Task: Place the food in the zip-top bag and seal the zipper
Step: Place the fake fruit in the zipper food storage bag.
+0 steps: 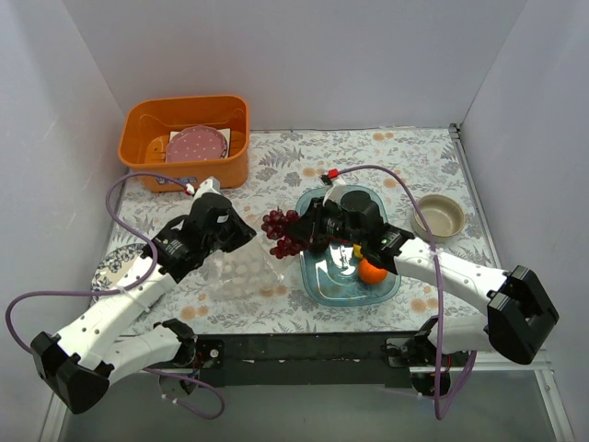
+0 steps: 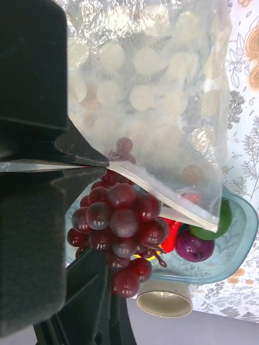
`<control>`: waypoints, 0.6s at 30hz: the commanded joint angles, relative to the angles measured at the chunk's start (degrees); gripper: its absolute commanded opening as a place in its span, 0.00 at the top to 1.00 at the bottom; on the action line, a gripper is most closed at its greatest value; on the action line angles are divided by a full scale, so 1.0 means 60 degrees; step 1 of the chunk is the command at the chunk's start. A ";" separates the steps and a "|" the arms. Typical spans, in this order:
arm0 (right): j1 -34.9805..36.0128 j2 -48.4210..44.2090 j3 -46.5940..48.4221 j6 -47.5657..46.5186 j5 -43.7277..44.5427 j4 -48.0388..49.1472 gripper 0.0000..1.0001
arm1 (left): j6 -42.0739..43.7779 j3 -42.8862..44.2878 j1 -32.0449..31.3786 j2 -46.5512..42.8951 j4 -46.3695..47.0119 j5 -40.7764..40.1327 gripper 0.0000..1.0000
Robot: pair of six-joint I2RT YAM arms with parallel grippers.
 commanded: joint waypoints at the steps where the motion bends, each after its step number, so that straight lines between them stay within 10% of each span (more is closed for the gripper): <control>1: 0.0062 -0.0496 -0.0087 -0.0436 0.0064 0.0054 0.98 | -0.0080 0.0457 -0.0031 -0.0179 -0.0513 -0.0852 1.00; 18: 0.0194 0.1510 0.2283 -0.1843 -0.1123 -0.2481 0.94 | 0.0404 0.0311 -0.0031 0.0025 0.0512 0.0215 1.00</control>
